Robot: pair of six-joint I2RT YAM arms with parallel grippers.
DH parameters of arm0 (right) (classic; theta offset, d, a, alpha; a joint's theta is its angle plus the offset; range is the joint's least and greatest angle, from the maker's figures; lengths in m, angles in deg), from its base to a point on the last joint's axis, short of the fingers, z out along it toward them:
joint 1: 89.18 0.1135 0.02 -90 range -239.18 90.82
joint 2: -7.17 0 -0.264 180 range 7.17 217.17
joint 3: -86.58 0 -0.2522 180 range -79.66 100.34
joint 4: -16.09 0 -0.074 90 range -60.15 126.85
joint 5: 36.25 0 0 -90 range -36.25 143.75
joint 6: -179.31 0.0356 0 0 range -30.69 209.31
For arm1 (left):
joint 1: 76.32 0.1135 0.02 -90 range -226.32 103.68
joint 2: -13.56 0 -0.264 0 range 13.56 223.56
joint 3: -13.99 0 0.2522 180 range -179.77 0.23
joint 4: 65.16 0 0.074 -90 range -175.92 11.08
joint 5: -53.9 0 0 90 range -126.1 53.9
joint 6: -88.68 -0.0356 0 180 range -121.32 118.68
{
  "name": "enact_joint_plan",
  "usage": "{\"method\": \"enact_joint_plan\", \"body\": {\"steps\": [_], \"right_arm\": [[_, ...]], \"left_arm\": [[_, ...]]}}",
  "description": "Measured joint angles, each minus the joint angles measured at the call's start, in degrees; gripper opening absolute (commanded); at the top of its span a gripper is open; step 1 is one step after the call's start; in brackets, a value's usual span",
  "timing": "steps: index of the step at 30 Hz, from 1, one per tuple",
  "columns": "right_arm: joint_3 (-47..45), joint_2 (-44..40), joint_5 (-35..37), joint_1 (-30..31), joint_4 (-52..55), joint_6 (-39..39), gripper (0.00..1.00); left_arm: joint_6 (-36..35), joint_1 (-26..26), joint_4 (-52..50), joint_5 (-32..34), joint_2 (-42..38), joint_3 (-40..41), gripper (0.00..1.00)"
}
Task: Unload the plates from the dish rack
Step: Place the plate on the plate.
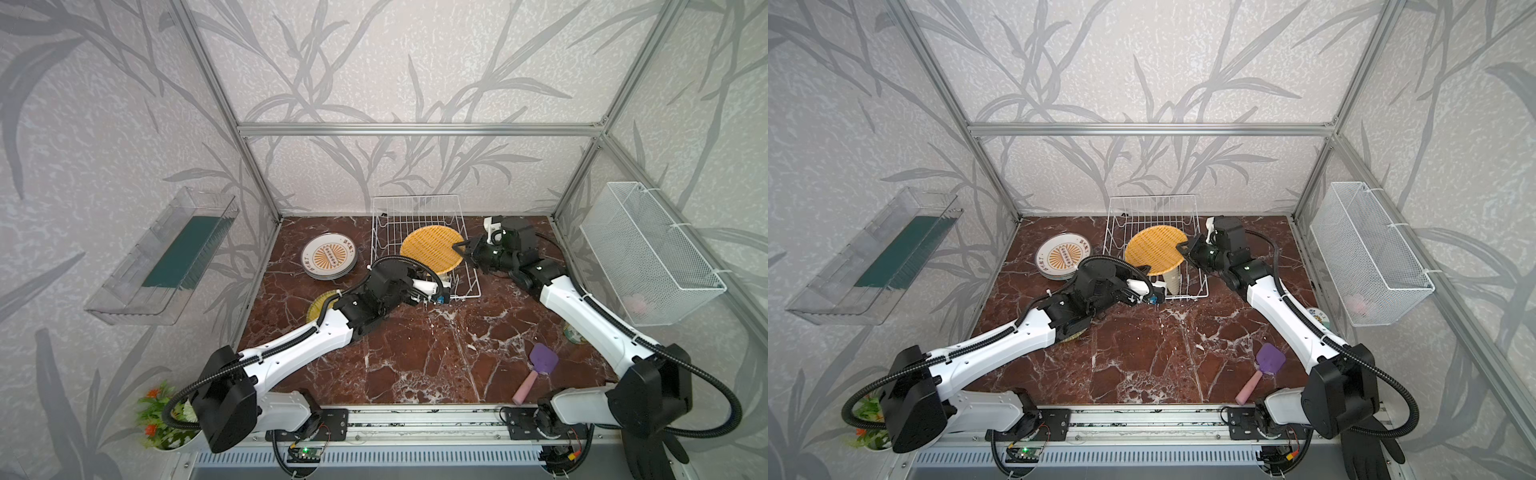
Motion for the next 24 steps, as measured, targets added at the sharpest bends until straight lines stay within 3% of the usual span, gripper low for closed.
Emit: {"method": "enact_joint_plan", "body": {"steps": [5, 9, 10, 13, 21, 24], "right_arm": [[-0.55, 0.00, 0.00, 0.00, -1.09, -0.59, 0.00], [-1.49, -0.15, 0.63, 0.00, -3.89, -2.91, 0.00], [-2.14, -0.24, 0.85, -0.09, -4.44, -3.15, 0.00], [-4.15, -0.72, 1.51, -0.98, -5.25, -3.58, 0.00], [-6.05, -3.58, 3.10, -4.85, -5.46, -4.70, 0.00], [-7.04, -5.68, 2.99, -6.43, -6.58, -6.32, 0.00]], "left_arm": [[1.36, 0.00, 0.39, 0.11, 0.00, 0.22, 0.24], [4.76, 0.00, 1.16, 0.15, 0.02, 0.22, 0.56], [6.32, 0.02, 1.49, 0.20, 0.02, 0.22, 0.72], [9.29, 0.04, 1.97, 0.35, -0.02, 0.22, 0.88], [14.40, 0.09, 1.99, 0.37, -1.68, 0.24, 0.99], [20.44, 1.09, -1.14, -0.74, -4.28, 0.61, 0.99]]}}
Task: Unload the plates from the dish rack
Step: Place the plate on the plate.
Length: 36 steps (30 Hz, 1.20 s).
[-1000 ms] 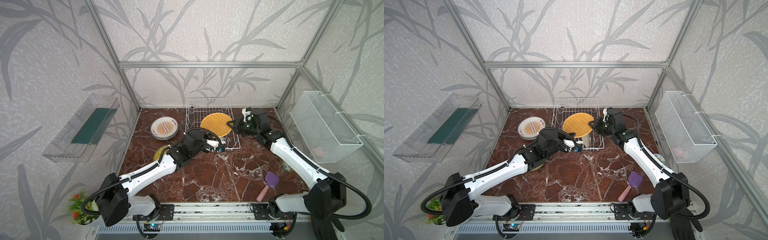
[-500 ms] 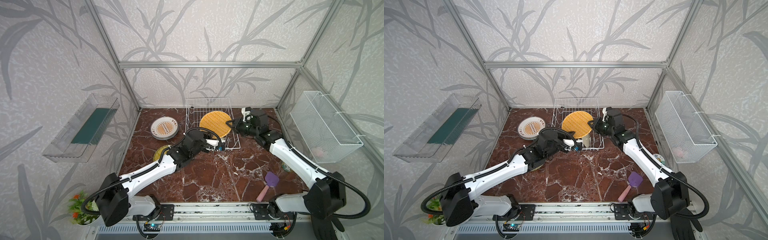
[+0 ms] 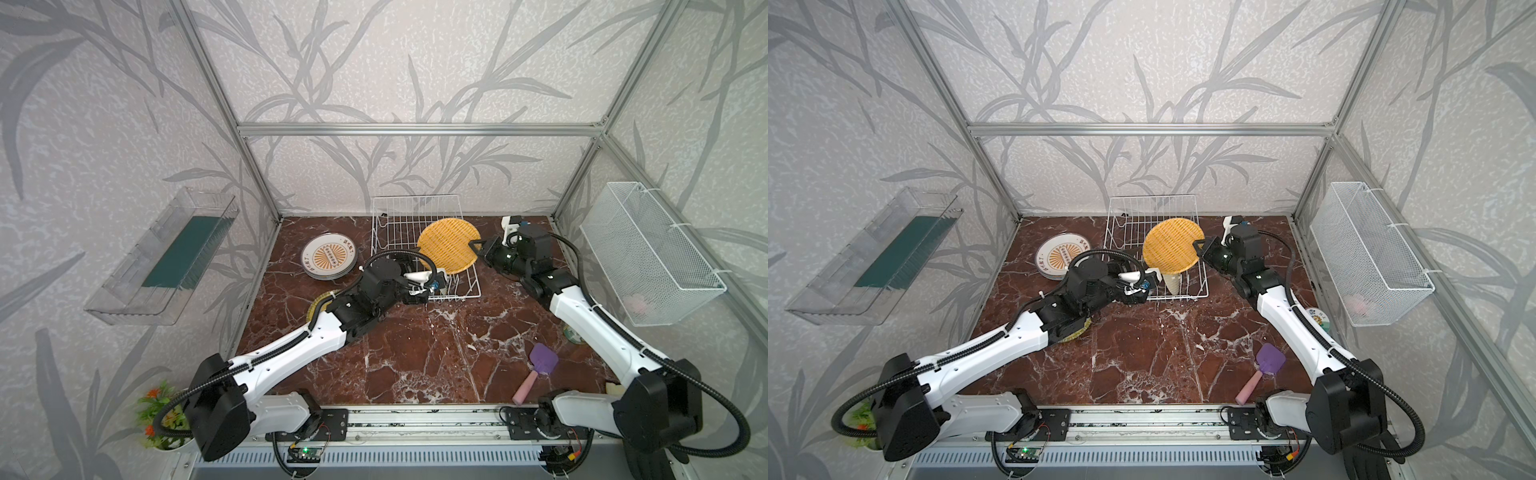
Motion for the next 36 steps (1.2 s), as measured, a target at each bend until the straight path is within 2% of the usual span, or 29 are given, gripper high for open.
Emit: {"method": "enact_joint_plan", "body": {"steps": [3, 8, 13, 18, 23, 27, 36], "right_arm": [[-0.74, -2.84, 0.09, -2.38, -0.26, -2.14, 0.00], [-2.05, -6.10, 0.07, -4.76, -2.32, -5.75, 0.00], [-3.34, -6.62, -1.73, -4.85, -3.45, -9.27, 0.00], [-4.52, -6.62, -5.11, -4.83, -6.05, -12.46, 0.00], [-5.84, -5.86, -9.44, -4.83, -10.67, -14.82, 0.00], [-5.84, -3.74, -13.14, -4.83, -13.51, -16.50, 0.00], [-5.84, -0.87, -15.89, -4.24, -17.73, -18.10, 0.00]], "left_arm": [[8.31, 2.45, -3.08, -2.29, -2.80, -0.33, 0.99], [24.13, 10.10, -4.15, -9.79, -4.09, -1.38, 0.99], [41.11, 18.14, -2.91, -21.49, -2.71, -2.21, 0.95], [54.51, 22.34, -1.36, -33.73, 3.02, -7.37, 0.90], [61.35, 22.62, -1.95, -44.28, 9.60, -13.44, 0.87], [65.20, 22.62, -1.77, -50.47, 13.31, -15.08, 0.86], [67.41, 22.91, -3.67, -55.47, 19.23, -19.30, 0.69]]}}
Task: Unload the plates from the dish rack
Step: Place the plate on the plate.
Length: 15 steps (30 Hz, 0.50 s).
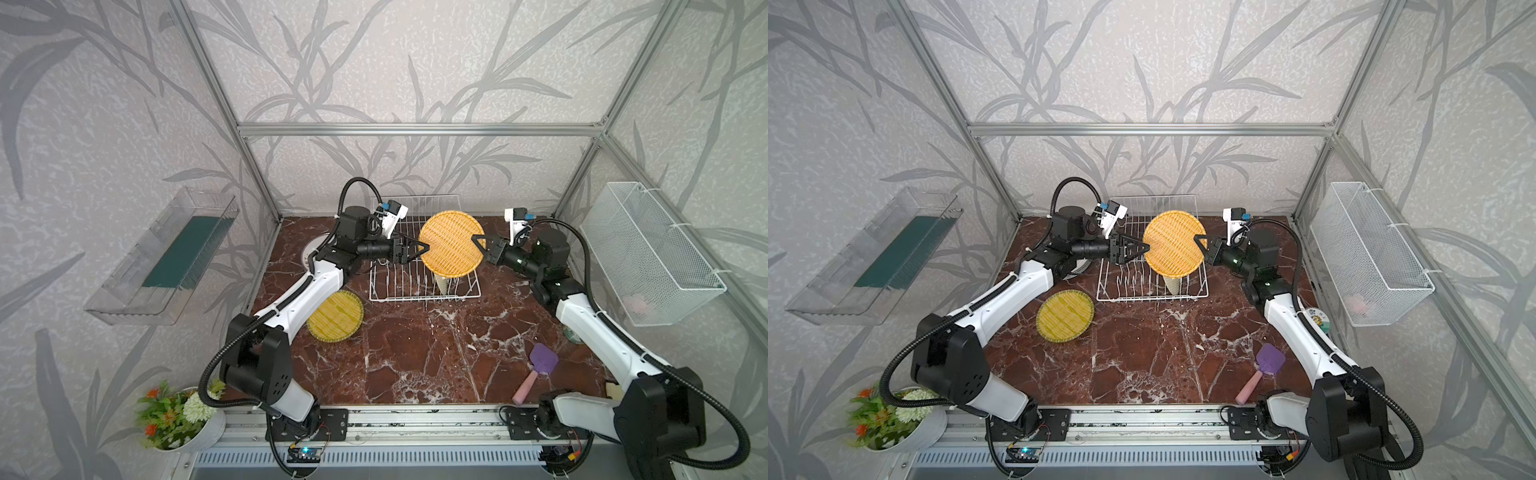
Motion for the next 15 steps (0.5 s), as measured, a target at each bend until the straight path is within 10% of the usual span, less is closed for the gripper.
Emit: {"method": "enact_joint_plan", "body": {"steps": [15], "right_arm": [[0.00, 1.42, 0.24, 0.87, -2.80, -1.66, 0.00]], "left_arm": [[-0.70, 0.72, -1.77, -0.09, 0.48, -1.09, 0.80]]}}
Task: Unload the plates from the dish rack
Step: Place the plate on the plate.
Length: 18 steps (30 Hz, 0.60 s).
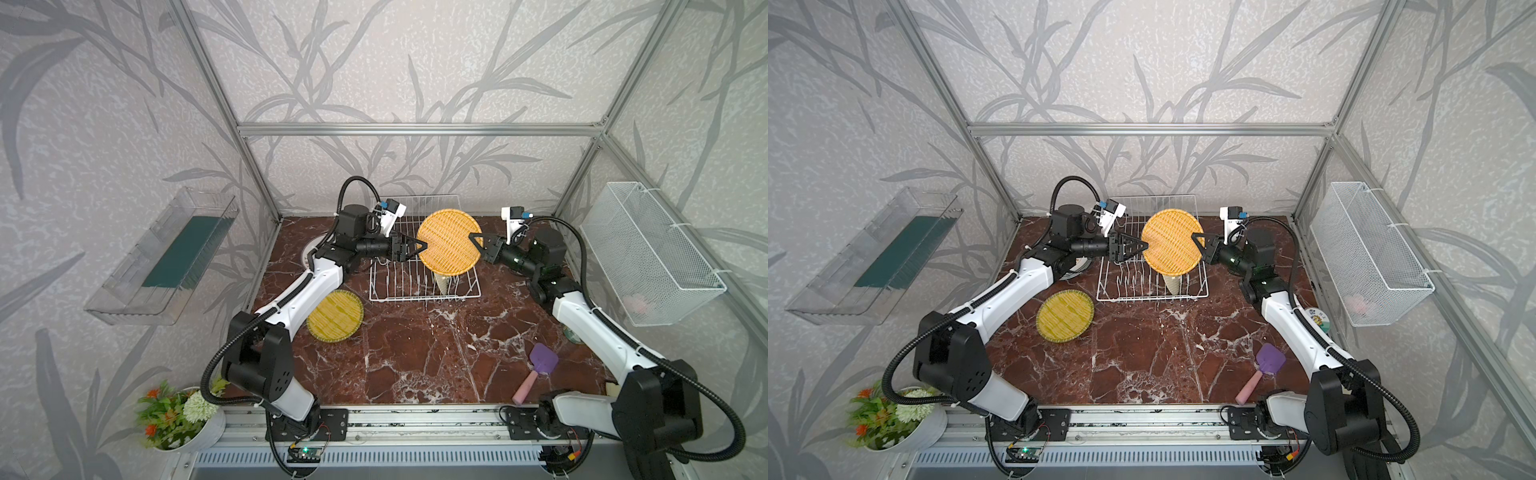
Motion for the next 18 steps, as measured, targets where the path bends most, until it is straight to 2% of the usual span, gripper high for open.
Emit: {"method": "enact_joint_plan", "body": {"steps": [2, 6, 18], "right_arm": [[0.00, -0.04, 0.17, 0.15, 0.02, -0.22, 0.00], [0.00, -0.35, 0.22, 0.26, 0.44, -0.81, 0.00], [0.37, -3.76, -1.36, 1.51, 6.73, -5.22, 0.00]], "left_arm": [[-0.76, -0.09, -1.42, -0.09, 0.00, -0.70, 0.85], [-3.19, -0.35, -4.61, 0.04, 0.02, -1.90, 0.88], [-7.30, -0.66, -9.11, 0.20, 0.02, -2.54, 0.90]]}}
